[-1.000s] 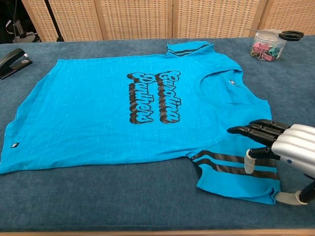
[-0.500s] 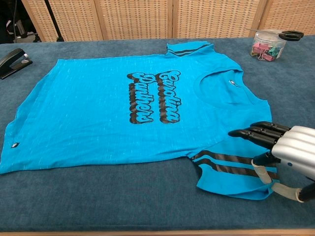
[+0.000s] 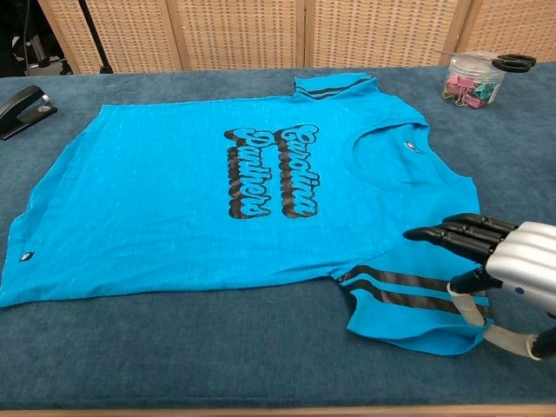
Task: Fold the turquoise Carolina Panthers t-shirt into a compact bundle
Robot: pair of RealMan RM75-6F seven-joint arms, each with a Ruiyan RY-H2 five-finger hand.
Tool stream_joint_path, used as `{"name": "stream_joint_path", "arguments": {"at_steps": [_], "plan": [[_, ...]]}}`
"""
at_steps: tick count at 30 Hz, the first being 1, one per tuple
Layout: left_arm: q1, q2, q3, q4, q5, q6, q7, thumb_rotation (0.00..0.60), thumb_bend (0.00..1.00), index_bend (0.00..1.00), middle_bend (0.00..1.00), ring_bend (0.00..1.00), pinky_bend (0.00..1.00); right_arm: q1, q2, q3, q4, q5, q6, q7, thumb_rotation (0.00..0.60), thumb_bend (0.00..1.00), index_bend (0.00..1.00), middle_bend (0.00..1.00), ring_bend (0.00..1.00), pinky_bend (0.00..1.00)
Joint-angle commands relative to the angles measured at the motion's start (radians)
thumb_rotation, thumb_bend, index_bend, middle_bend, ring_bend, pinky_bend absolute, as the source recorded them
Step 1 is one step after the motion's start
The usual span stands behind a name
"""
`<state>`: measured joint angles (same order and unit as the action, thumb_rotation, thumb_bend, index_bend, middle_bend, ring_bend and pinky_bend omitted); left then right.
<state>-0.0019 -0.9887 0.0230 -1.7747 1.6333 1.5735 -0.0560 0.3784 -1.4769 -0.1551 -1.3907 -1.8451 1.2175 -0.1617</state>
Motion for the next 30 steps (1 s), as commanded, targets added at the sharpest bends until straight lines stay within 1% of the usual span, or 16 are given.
{"name": "stream_joint_path", "arguments": {"at_steps": [1,3,6,11,12,15,17,23,26,30], "plan": [[-0.012,-0.018,0.005,0.034,0.027,-0.007,-0.015,0.600,0.01,0.00,0.00,0.00,0.00,0.001,0.001,-0.010,0.005,-0.024,0.031,0.038,0.600,0.51,0.68,0.01,0.00,0.00],[-0.027,-0.044,0.009,0.078,0.043,-0.028,-0.030,0.600,0.01,0.02,0.00,0.00,0.00,0.002,-0.002,-0.017,0.013,-0.043,0.053,0.064,0.600,0.52,0.70,0.01,0.00,0.00],[-0.048,-0.086,0.018,0.139,0.061,-0.060,-0.052,0.600,0.03,0.11,0.00,0.00,0.00,0.003,-0.008,-0.024,0.028,-0.061,0.075,0.091,0.600,0.53,0.70,0.01,0.00,0.00],[-0.074,-0.160,0.028,0.231,0.092,-0.084,-0.082,0.600,0.06,0.22,0.00,0.00,0.00,0.002,-0.013,-0.025,0.043,-0.076,0.106,0.114,0.600,0.54,0.70,0.01,0.00,0.00],[-0.079,-0.179,0.031,0.253,0.098,-0.089,-0.092,0.600,0.07,0.25,0.00,0.00,0.00,0.002,-0.013,-0.023,0.045,-0.076,0.112,0.119,0.600,0.54,0.70,0.01,0.00,0.00],[-0.092,-0.276,0.034,0.346,0.105,-0.103,-0.110,0.600,0.09,0.31,0.00,0.00,0.00,0.003,-0.014,-0.018,0.053,-0.072,0.121,0.131,0.600,0.54,0.70,0.01,0.00,0.00],[-0.093,-0.333,0.035,0.400,0.104,-0.102,-0.110,0.600,0.10,0.34,0.00,0.00,0.00,0.004,-0.016,-0.015,0.061,-0.067,0.120,0.133,0.600,0.54,0.70,0.01,0.00,0.00],[-0.093,-0.444,0.040,0.490,0.076,-0.130,-0.089,0.600,0.15,0.37,0.00,0.00,0.00,0.005,-0.018,-0.007,0.075,-0.055,0.120,0.133,0.600,0.54,0.70,0.01,0.00,0.00],[-0.097,-0.483,0.037,0.521,0.059,-0.140,-0.105,0.600,0.19,0.39,0.00,0.00,0.00,0.005,-0.021,-0.005,0.086,-0.050,0.118,0.123,0.600,0.54,0.70,0.01,0.00,0.00],[-0.104,-0.502,0.037,0.549,0.048,-0.145,-0.135,0.600,0.24,0.40,0.00,0.00,0.00,0.005,-0.023,-0.004,0.092,-0.042,0.114,0.128,0.600,0.54,0.70,0.01,0.00,0.00]]}}
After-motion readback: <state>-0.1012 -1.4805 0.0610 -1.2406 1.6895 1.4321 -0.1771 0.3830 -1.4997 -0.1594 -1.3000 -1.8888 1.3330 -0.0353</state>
